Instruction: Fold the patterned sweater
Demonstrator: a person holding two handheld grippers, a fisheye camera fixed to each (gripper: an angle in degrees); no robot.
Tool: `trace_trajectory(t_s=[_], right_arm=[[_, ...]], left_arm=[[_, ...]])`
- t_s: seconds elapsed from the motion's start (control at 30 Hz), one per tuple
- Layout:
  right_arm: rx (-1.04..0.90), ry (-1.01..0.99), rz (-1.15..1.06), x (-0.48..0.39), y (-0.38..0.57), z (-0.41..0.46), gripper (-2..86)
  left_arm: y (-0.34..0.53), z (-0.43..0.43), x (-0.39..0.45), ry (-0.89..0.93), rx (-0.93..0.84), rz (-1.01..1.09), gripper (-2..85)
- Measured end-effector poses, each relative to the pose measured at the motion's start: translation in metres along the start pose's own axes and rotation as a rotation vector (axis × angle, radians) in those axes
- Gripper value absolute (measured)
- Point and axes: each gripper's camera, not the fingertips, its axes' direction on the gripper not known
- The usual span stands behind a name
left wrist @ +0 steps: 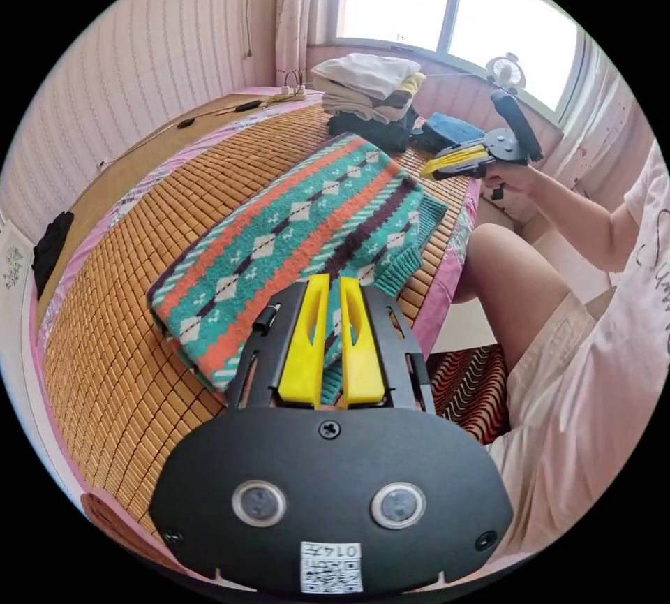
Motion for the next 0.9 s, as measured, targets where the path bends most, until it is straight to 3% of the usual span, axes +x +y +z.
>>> trace_trajectory(t_s=[0.13,0.2,0.3,0.4,0.6,0.7,0.9], right_arm=[[-0.019,-0.016,-0.180,-0.033,-0.091,0.031,-1.0],[-0.185,-0.009,-0.241,-0.042,-0.145,0.069,-1.0],[-0.411,-0.039,-0.254,-0.049,-0.184,0.122,-1.0],[-0.425,-0.055,-0.218,-0.049,-0.188,0.151,-1.0],[-0.466,-0.233,-0.220,-0.035,-0.220,0.113,-1.0],[-0.511,-0.126,-0.272,-0.047,-0.227,0.130,-1.0],[-0.655,-0.121,-0.311,-0.051,-0.240,0.154,-1.0]], left_arm=[[-0.031,0.051,0.050,0.044,0.028,0.074,3.1],[-0.039,0.083,0.066,0.034,-0.055,0.096,1.5],[-0.026,0.125,0.092,-0.064,-0.214,0.238,-0.4],[-0.012,0.128,0.120,-0.202,-0.165,0.340,-0.9],[-0.006,0.129,0.108,-0.100,-0.140,0.230,-1.0],[-0.002,0.128,0.103,-0.060,-0.117,0.181,-1.0],[0.001,0.126,0.105,-0.049,-0.106,0.144,-1.0]])
